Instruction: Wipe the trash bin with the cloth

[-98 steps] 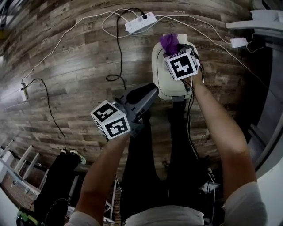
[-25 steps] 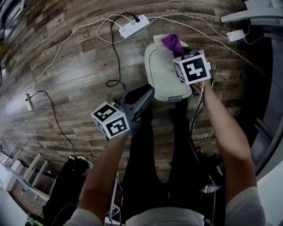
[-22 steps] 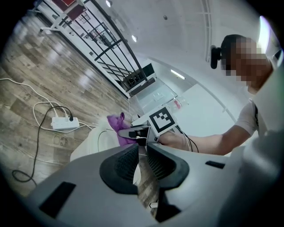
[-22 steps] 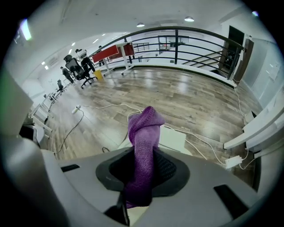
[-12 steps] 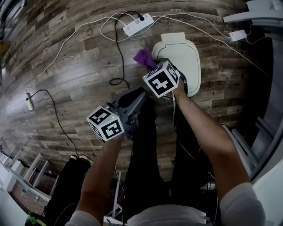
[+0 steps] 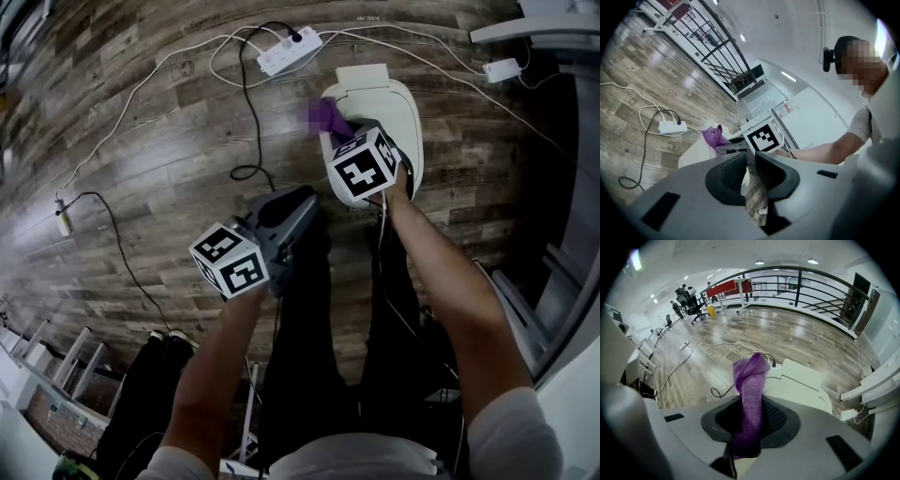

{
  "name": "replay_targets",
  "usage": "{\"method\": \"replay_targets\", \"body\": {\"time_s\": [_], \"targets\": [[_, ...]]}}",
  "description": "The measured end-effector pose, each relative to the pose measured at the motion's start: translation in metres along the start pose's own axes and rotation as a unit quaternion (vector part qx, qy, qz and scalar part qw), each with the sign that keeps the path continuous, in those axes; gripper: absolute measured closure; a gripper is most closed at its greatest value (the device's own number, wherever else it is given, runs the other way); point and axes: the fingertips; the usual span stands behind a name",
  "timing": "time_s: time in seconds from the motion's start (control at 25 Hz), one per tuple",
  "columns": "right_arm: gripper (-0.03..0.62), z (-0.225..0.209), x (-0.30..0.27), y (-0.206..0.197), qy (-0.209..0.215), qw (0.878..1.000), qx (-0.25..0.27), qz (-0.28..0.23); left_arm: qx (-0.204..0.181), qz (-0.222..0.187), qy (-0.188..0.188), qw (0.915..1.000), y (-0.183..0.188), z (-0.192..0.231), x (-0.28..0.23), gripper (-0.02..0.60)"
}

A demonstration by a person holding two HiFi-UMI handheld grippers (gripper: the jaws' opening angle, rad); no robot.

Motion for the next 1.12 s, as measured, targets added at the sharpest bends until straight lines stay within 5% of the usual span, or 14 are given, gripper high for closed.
{"method": "replay_targets", "body": {"time_s": [0.6,1.12], "targets": [[0.493,-0.105,0.024,-0.066,-0.038,0.999,-0.024,0.001,-0.004,-0.009,0.014,0.9999,-0.012,-0.053,-0.075,0.522],[0.493,-0.208,0.032,-0.142,-0.105,0.992,-0.040,0.058,-0.002,-0.039,0.035,0.9986,-0.027,-0.084,-0.114,0.522]]}}
Point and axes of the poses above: the fingertips, and each gripper's own axes: x backward along the fingers, z to its left, y out of its top, and after that the axes turned 10 degrees about z, right-handed
